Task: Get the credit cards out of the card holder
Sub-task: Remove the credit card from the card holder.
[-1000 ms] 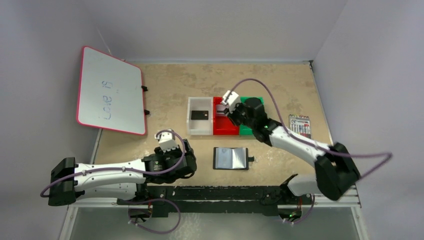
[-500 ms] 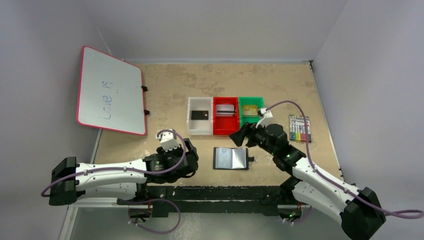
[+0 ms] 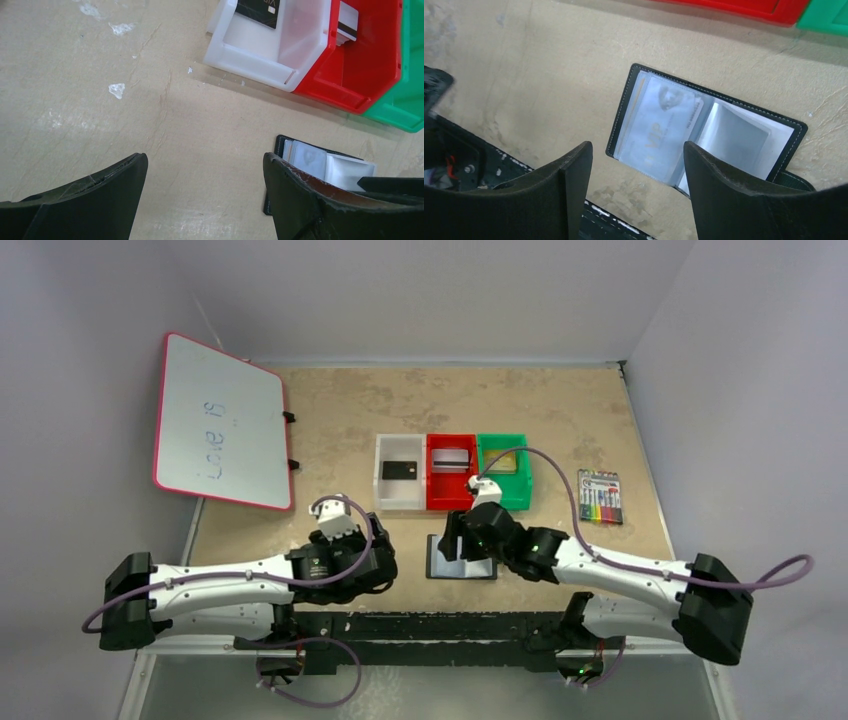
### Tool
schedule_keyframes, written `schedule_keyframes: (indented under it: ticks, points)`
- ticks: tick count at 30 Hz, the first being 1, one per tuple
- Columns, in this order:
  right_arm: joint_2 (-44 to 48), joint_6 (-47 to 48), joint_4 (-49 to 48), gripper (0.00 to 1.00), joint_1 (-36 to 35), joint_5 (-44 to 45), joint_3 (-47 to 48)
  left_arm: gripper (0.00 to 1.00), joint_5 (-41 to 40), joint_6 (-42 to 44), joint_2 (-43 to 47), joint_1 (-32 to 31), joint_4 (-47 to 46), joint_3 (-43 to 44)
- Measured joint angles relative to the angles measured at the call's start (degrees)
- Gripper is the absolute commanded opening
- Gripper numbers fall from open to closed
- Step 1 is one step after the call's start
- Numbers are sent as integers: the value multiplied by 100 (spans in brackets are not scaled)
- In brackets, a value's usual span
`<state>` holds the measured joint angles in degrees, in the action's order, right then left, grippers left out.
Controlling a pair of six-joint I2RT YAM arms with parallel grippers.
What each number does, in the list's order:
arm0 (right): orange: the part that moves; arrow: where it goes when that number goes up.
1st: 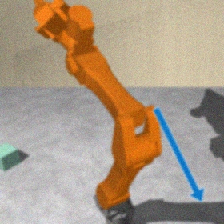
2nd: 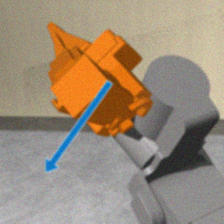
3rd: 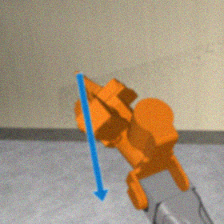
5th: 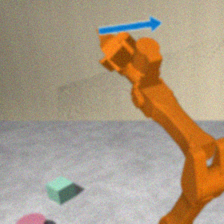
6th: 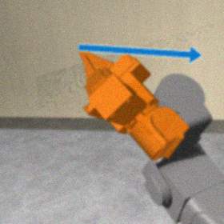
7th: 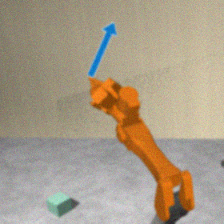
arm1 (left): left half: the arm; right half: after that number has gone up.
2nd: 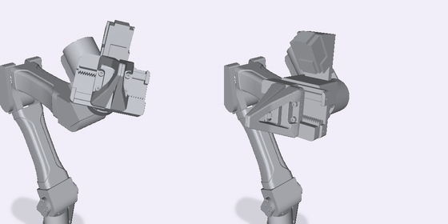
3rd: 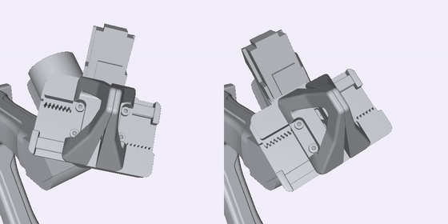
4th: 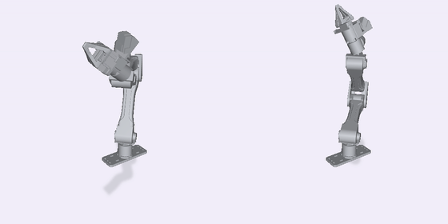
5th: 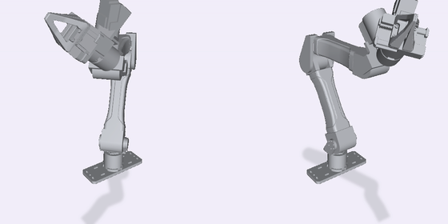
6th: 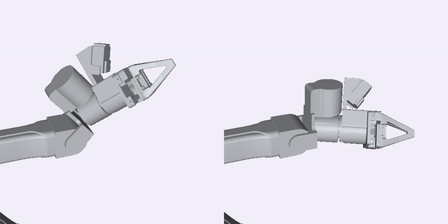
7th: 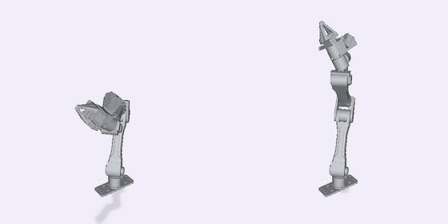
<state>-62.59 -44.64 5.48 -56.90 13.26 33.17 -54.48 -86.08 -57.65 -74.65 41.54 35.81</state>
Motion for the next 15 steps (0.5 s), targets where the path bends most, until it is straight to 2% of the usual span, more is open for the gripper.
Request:
schedule_keyframes:
  ticks: [9,15]
  points:
    - [-1078,-332,483,75,-704,651,284,89,-181,-140,286,0,439,164]
    - [-1650,-603,863,74,-916,984,675,90,-170,-144,199,0,424,164]
